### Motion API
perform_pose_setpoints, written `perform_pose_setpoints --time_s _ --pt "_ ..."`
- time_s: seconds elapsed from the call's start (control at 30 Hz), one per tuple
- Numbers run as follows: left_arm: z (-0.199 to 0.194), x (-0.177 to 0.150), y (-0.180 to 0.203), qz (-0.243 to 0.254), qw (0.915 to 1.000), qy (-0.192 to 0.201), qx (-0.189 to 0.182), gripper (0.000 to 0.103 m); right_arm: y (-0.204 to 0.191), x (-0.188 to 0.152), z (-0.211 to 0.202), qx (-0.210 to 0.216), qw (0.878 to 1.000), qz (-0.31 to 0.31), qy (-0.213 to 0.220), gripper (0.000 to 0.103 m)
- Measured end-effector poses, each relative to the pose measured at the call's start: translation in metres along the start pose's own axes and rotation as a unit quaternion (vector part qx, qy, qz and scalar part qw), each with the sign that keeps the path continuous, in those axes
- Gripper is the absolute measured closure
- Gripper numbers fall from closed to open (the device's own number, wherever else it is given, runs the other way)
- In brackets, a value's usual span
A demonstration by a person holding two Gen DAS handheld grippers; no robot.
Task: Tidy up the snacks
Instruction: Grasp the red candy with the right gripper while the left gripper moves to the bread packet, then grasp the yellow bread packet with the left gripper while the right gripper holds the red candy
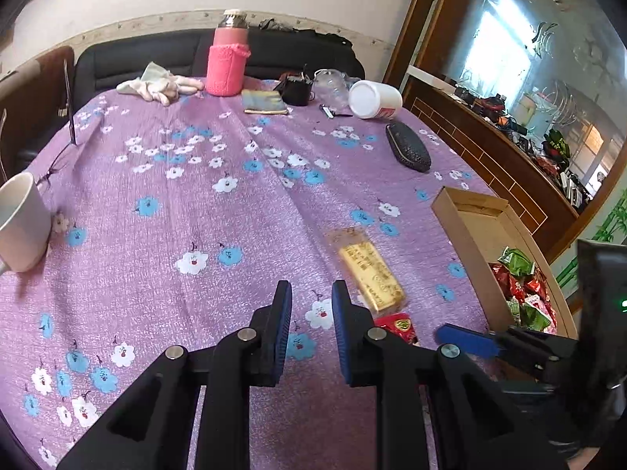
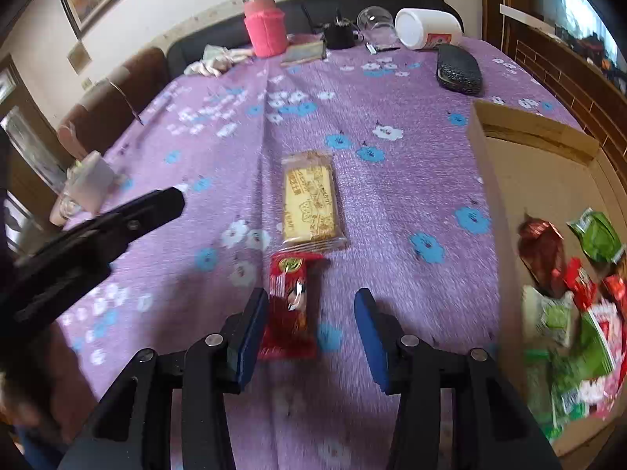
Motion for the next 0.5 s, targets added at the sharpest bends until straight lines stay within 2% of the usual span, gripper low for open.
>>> perform_pose_setpoints --time_s 0.1,0.17,0.2,0.23,0.3,0.43,0.5 --pt "0.001 0.000 0.000 0.004 1.0000 0.001 -0.001 0.083 -0.005 0.003 0.009 -0.022 0.999 -0.022 0.007 0.055" --pt "0.002 0.000 0.001 0.007 1.0000 -0.001 -0.002 0.083 -0.008 0.001 0.010 -0.032 0.999 -0.036 0.012 0.078" --pt "0.003 0.000 0.002 0.008 1.0000 -0.003 -0.002 0.083 -0.009 0.000 0.010 -0.033 0.999 -0.039 0.010 0.083" --pt "0.005 -0.001 0.003 0.009 0.9999 -0.007 -0.002 0.083 -0.007 0.000 0.008 -0.032 0.999 -0.035 0.013 0.083" --pt "0.007 -0.002 0.006 0.008 0.9998 -0.016 -0.004 0.083 0.001 0.002 0.000 -0.005 1.000 -0.010 0.027 0.083" --pt "0.011 -0.002 0.016 -0.002 0.9987 -0.046 -0.023 0.083 0.023 0.009 -0.037 0.012 0.996 0.024 0.083 0.083" --pt "0.015 0.001 0.027 0.002 0.9981 -0.057 -0.022 0.078 0.033 0.010 -0.051 0.017 0.994 0.036 0.100 0.083"
Point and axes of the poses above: each gripper's, at about its wrist camera, not at the fingertips, and z roughly the way its jaws point, y to its right, x to its top, the point moved 4 cm from there along z, roughly the way its jaws point, and after that the axes turned 1 degree about -z, right-handed, at the moved point
